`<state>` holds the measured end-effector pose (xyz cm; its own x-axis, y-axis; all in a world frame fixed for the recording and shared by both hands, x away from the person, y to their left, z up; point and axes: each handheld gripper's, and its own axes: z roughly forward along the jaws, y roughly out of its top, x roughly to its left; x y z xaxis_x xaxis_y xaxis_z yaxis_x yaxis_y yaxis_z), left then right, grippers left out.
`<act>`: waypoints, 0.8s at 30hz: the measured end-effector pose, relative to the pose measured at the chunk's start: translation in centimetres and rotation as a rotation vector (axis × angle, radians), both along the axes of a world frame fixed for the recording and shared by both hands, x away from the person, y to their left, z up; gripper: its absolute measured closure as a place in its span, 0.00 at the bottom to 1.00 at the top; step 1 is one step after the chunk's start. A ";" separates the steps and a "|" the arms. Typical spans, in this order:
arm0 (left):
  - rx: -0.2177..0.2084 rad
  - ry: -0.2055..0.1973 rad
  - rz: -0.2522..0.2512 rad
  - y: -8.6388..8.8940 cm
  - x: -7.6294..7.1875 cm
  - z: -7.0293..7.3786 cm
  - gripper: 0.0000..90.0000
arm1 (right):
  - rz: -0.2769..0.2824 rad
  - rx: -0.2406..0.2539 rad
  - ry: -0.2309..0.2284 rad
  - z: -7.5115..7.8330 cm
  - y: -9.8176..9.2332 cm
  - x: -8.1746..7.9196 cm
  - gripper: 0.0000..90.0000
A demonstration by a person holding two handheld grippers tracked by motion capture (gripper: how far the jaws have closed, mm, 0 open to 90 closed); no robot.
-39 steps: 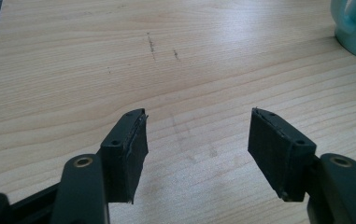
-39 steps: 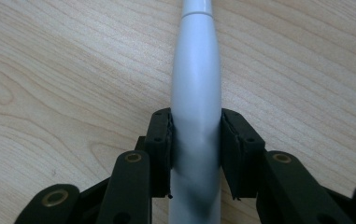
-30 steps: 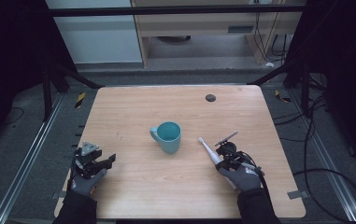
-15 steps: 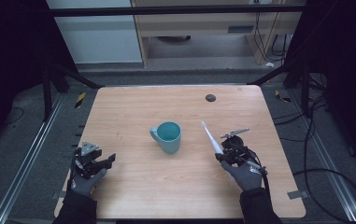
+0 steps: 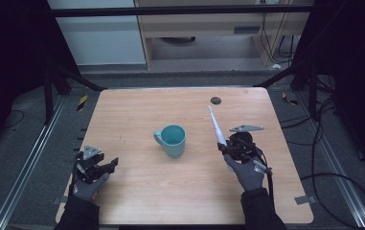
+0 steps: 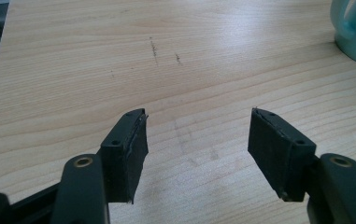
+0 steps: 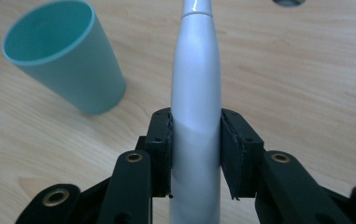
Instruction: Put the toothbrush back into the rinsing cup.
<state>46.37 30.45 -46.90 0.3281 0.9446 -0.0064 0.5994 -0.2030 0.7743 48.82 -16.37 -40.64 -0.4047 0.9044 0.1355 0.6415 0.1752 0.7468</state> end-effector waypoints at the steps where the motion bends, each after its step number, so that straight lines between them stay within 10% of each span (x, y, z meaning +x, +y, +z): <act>1: 0.000 0.000 0.000 0.0 0.0 0.0 0.41 | -0.003 0.009 -0.015 0.2 0.1 0.1 0.74; 24: 0.000 -0.005 0.005 0.0 0.0 0.0 0.41 | -0.091 0.180 -0.280 2.7 3.3 0.3 0.74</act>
